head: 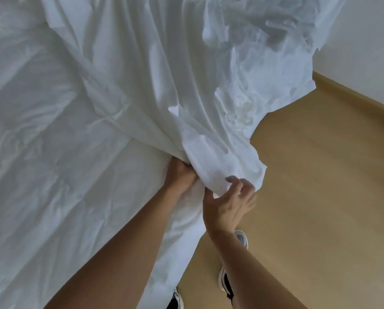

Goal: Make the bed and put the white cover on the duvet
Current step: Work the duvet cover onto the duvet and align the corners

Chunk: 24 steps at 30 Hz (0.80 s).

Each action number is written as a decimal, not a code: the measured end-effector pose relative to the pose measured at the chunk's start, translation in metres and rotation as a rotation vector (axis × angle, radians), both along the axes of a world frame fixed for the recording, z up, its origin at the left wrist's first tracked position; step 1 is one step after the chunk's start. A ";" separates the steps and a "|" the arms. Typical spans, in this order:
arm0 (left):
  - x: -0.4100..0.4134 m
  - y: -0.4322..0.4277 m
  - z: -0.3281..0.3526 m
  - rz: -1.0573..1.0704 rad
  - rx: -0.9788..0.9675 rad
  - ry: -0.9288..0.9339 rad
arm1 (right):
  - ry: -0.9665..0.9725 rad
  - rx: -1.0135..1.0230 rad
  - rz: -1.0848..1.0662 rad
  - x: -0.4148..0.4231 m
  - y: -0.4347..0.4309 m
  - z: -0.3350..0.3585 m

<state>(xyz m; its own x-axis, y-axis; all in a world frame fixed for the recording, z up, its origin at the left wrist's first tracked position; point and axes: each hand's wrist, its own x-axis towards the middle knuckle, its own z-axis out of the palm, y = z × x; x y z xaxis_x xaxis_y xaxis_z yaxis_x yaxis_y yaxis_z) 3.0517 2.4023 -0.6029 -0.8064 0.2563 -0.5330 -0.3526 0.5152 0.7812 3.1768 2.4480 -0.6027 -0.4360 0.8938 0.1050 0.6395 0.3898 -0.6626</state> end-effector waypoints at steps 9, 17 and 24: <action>-0.059 0.012 0.063 -0.413 -0.078 0.269 | -0.172 -0.170 0.140 -0.072 0.006 0.032; -0.064 -0.005 0.041 -0.298 0.107 0.081 | -0.337 -0.246 0.133 -0.130 0.051 0.033; -0.060 0.026 0.010 -0.143 0.028 -0.318 | -0.269 -0.273 0.092 -0.137 0.069 0.017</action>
